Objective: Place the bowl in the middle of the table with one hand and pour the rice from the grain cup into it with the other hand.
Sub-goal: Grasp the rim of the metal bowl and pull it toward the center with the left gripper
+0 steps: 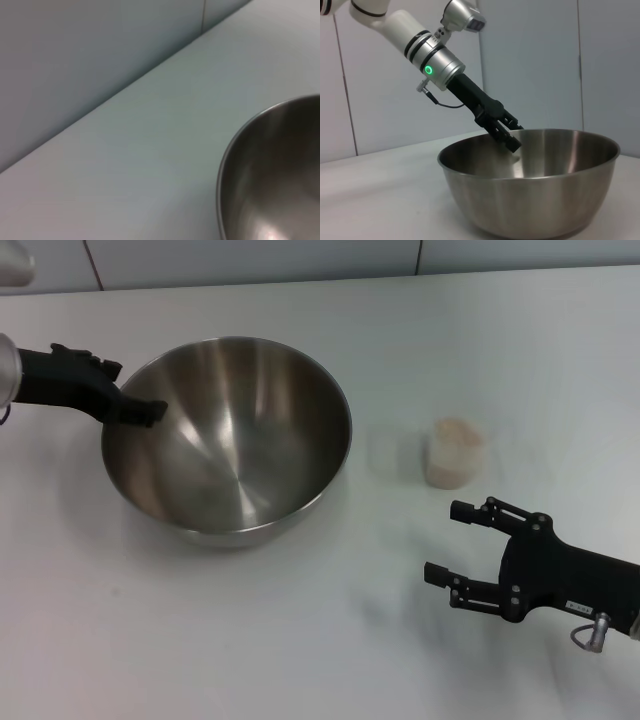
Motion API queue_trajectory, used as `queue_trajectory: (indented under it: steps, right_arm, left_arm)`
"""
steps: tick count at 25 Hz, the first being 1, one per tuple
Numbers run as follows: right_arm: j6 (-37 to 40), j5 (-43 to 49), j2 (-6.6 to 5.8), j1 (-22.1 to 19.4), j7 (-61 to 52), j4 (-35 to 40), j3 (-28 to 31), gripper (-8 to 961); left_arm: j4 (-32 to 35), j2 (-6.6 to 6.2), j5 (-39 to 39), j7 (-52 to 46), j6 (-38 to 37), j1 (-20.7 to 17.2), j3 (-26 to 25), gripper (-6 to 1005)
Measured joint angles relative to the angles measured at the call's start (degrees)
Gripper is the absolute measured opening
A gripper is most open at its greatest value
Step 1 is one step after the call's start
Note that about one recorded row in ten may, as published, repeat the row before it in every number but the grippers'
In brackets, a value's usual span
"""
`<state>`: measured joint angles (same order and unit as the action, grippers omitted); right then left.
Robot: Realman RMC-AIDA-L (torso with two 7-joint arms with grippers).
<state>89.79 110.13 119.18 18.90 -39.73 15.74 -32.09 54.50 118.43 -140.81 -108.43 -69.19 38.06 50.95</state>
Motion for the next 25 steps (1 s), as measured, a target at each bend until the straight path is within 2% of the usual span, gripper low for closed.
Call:
queue_trajectory:
  steps: [2,4,14,25]
  right_arm:
    - [0.0,0.0,0.00,0.0,0.0,0.0,0.1,806]
    - [0.0,0.0,0.00,0.0,0.0,0.0,0.1,806]
    - [-0.1,0.0,0.00,0.0,1.5,-0.3,0.6,804]
    - [-0.3,0.0,0.00,0.0,1.6,-0.4,0.6,802]
  left_arm:
    - [1.2,0.04,-1.0,-2.1,0.0,0.1,2.6,786]
    - [1.4,0.04,-1.0,-2.5,0.0,0.2,3.1,785]
    - [1.5,0.05,-2.1,-4.8,0.0,0.7,3.4,777]
    - [1.1,0.07,-4.1,-6.0,0.0,1.1,3.4,530]
